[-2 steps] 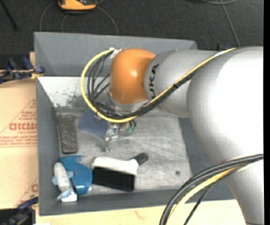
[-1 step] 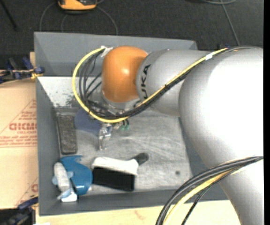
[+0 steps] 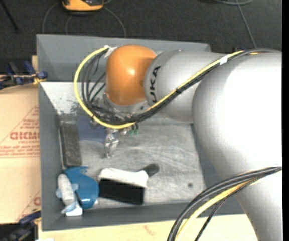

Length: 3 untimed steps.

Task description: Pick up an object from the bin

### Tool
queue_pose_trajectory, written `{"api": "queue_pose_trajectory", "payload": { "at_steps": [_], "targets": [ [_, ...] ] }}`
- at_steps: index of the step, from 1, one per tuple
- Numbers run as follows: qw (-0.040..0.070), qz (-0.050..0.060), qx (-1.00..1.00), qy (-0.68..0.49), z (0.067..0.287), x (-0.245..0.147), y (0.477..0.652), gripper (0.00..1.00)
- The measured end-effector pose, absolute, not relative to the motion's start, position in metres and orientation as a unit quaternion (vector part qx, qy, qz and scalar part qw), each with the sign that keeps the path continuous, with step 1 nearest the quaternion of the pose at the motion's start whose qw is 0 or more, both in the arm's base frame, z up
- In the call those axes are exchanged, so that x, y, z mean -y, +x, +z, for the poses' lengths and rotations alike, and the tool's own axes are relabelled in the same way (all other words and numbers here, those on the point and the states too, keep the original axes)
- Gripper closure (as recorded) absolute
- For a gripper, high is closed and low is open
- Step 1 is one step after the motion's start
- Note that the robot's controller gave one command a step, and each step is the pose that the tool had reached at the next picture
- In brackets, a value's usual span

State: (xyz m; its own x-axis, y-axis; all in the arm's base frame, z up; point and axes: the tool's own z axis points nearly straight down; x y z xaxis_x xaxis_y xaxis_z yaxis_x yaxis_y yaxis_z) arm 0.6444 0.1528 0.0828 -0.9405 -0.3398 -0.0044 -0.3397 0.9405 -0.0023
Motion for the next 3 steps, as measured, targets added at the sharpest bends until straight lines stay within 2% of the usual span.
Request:
{"api": "queue_pose_trajectory", "payload": {
  "at_steps": [1,2,3],
  "targets": [
    [0.012,0.001,-0.983,-0.185,0.078,-0.183,0.645,1.00],
    [0.012,0.002,-0.983,-0.185,0.078,-0.183,0.645,1.00],
    [0.000,0.000,-0.983,-0.186,0.122,-0.184,0.644,1.00]
  ]
}}
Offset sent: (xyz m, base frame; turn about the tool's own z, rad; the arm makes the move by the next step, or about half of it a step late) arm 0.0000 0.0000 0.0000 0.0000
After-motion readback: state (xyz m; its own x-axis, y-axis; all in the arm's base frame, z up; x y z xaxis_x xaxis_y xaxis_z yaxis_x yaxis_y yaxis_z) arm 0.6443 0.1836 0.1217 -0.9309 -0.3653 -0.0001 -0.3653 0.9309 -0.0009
